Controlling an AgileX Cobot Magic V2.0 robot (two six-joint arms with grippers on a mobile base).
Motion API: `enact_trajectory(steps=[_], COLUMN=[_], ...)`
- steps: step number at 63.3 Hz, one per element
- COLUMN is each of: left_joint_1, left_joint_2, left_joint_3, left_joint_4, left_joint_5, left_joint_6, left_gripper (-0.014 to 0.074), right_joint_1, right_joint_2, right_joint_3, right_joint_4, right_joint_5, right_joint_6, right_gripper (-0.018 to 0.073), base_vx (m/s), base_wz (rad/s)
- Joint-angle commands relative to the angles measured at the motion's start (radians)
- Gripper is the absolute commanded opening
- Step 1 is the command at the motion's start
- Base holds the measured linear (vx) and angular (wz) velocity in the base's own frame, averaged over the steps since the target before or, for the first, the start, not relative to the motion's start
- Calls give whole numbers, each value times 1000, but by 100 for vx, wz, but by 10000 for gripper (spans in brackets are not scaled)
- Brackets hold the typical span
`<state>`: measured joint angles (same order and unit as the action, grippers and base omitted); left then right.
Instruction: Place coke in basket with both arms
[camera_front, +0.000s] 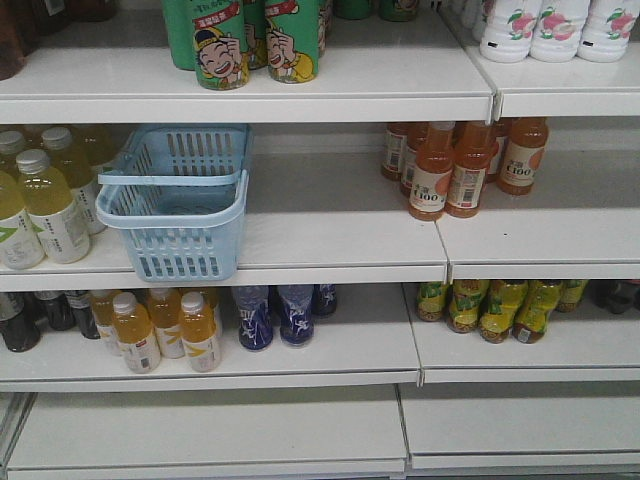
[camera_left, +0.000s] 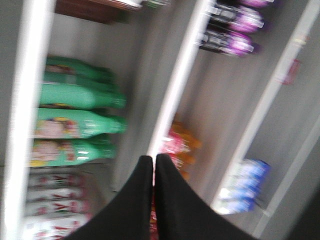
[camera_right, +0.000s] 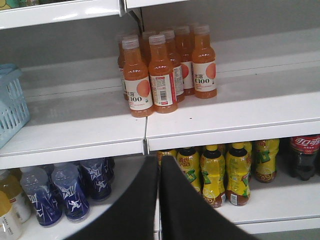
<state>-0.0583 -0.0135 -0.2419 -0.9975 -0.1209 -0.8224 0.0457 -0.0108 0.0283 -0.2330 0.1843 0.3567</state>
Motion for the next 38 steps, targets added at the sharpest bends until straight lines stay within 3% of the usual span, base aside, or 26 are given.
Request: enact_trajectory(steps=[1, 15, 30, 38], left_joint_1=[-2, -2, -3, -4], left_joint_2=[5, 189, 459, 593], left_joint_3=[-142, -385, -583, -589], left_joint_4=[128, 424, 814, 850], left_joint_5=[-60, -193, -175, -169], left_joint_6=[-6, -6, -18, -87], left_gripper=[-6, -6, -6, -6], right_joint_1=[-3, -3, -3, -3], right_joint_2=[-18, -18, -18, -18], right_joint_3=[9, 9, 9, 9], right_joint_4=[-13, -13, -13, -13], right_joint_5=[-72, -72, -72, -72], right_joint_6=[-7, -7, -7, -7], right_gripper=[-4, -4, -4, -4], base_vx=[0, 0, 0, 0], base_wz=[0, 0, 0, 0])
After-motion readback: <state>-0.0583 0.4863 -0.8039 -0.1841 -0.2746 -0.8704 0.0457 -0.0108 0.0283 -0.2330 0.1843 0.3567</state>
